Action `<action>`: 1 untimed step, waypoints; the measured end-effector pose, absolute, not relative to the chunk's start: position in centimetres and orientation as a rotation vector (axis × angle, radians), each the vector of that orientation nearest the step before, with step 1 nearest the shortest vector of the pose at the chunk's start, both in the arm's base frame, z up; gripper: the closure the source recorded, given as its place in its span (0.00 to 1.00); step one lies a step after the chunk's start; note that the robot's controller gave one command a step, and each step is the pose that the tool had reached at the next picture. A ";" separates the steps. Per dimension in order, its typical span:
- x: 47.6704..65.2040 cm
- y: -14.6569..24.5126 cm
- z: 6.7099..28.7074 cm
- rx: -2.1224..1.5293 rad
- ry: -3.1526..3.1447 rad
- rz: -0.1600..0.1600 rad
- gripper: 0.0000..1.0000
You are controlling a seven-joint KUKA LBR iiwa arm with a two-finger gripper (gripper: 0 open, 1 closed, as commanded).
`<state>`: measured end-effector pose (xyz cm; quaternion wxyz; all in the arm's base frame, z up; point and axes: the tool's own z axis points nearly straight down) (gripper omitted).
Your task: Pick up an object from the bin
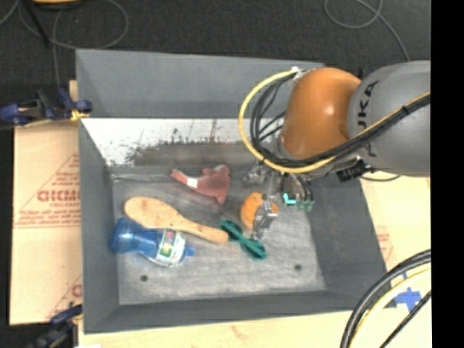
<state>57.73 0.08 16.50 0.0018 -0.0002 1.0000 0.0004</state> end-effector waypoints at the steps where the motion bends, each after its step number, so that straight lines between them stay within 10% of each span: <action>1: 57.7 0.1 16.5 -0.001 3.138 0.001 0.00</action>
Offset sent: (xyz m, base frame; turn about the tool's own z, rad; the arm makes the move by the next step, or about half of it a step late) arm -0.0149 0.0309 -0.0950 0.1220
